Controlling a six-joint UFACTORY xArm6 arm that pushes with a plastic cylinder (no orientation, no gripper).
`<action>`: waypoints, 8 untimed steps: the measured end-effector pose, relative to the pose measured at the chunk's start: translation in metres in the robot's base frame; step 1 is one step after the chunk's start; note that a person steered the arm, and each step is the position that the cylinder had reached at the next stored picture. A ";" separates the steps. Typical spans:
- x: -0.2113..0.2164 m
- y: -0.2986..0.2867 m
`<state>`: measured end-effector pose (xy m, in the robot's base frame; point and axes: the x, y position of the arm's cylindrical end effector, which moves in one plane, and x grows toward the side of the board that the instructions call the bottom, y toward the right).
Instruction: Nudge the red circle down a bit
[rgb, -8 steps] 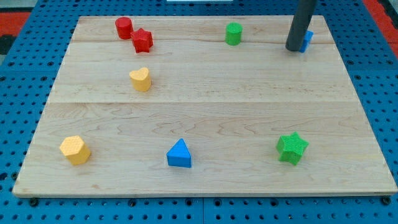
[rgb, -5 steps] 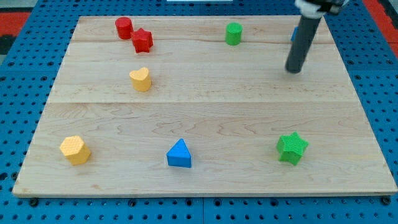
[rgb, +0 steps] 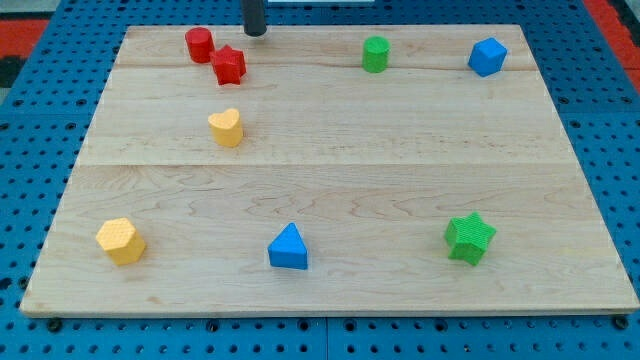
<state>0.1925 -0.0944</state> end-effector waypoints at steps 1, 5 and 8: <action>0.000 0.002; 0.000 0.006; 0.064 -0.040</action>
